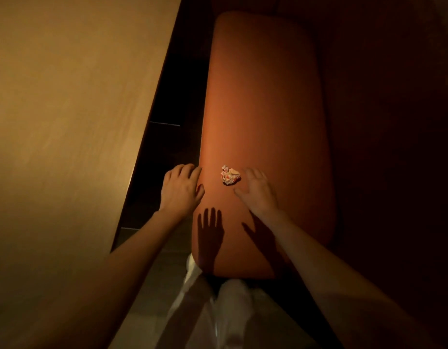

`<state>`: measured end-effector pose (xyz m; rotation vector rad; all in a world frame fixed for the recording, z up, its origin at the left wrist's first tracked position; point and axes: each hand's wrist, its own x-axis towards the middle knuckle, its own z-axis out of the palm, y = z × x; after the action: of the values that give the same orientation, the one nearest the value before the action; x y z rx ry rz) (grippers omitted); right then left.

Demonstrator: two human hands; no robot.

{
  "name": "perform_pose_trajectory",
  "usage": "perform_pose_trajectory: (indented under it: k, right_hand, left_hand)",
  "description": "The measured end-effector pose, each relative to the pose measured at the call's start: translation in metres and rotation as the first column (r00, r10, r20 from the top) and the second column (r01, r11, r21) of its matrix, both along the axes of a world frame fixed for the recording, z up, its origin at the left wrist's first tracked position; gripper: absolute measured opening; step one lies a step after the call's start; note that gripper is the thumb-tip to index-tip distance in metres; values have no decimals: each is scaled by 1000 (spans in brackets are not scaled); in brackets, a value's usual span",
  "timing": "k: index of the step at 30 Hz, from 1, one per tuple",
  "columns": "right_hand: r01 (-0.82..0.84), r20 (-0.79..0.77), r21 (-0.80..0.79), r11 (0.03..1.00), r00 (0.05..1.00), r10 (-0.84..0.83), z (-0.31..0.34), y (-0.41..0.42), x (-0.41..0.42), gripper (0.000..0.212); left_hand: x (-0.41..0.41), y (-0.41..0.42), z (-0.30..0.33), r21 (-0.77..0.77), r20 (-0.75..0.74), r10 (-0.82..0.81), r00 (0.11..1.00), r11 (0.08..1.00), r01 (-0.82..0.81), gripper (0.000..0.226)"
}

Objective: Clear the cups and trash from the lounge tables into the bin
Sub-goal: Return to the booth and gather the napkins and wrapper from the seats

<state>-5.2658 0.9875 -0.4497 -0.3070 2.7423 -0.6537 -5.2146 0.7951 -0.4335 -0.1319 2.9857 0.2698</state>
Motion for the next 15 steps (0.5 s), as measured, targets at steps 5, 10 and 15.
perform_pose_trajectory:
  k: [5,10,15]
  right_hand:
    - [-55,45,31,998,998,54,-87,-13,-58,66]
    - [-111,78,82,990,991,104,-171,-23,-96,68]
    - [-202,153,150,968,972,179,-224,-26,-102,76]
  left_hand:
    - [-41,-5,-64,-31,35,36,999,999,-35,48]
    - [-56,-14,-127,-37,37,118,992,993,-117,48]
    - [-44,-18,-164,-22,102,211,972,977,-210,50]
